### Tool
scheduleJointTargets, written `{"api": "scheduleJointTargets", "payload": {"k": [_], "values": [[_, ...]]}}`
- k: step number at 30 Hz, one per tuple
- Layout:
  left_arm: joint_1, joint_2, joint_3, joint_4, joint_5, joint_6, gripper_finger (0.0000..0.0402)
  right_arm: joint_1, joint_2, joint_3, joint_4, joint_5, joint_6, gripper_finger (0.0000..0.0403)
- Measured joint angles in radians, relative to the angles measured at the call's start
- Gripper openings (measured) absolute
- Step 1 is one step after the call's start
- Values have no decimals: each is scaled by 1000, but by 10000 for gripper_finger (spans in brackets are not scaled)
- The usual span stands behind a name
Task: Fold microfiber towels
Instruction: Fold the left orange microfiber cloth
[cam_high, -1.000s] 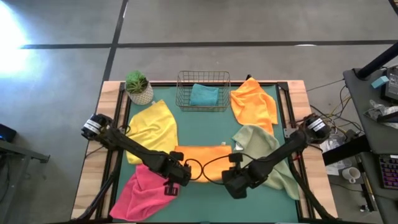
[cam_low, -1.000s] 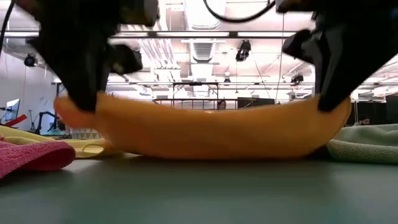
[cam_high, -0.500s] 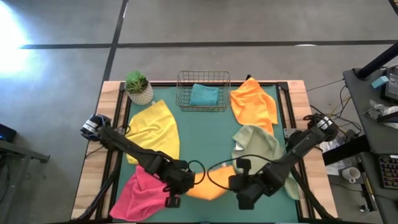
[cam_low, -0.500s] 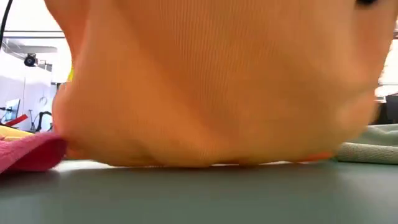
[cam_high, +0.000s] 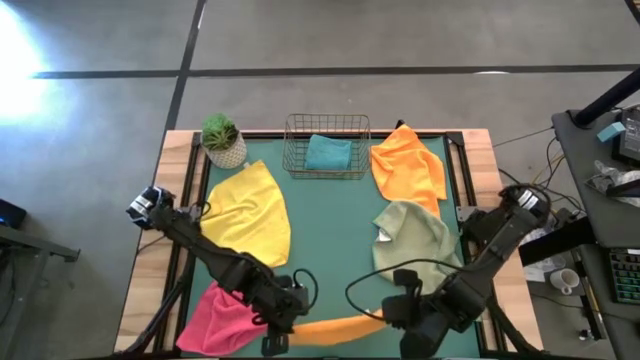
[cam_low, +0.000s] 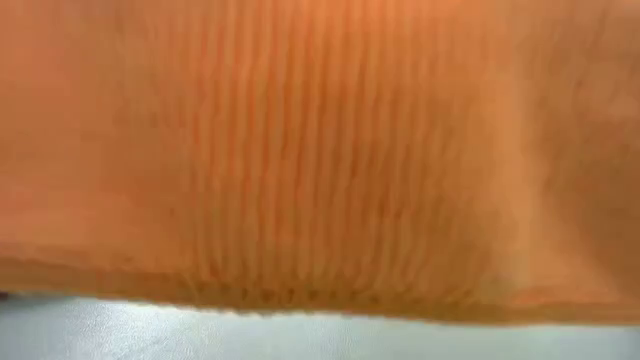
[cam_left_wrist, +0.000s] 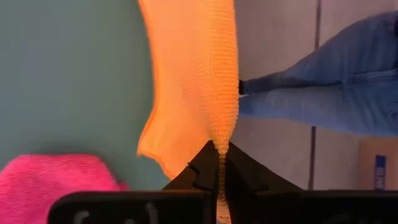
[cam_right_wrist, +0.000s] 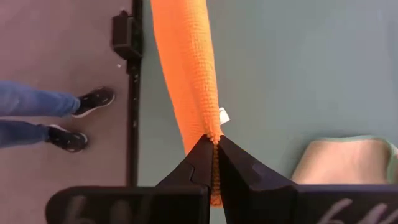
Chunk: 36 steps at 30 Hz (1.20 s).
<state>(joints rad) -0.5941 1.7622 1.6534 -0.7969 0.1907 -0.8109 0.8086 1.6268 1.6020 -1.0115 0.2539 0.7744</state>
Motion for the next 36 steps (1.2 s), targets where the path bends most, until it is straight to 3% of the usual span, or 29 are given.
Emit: {"api": "scheduleJointTargets", "payload": {"k": [9,24,36], "values": [[-3,2,-9,79,-4,-16,0,11,0,0,-2,0,1,8],[40,-12,-22,46,13,11,0,-39,-3,52,-29,0,-36,8],[28,-34,-19,118,35,-74,0,-2,-1,111,-47,-1,-7,8]]}}
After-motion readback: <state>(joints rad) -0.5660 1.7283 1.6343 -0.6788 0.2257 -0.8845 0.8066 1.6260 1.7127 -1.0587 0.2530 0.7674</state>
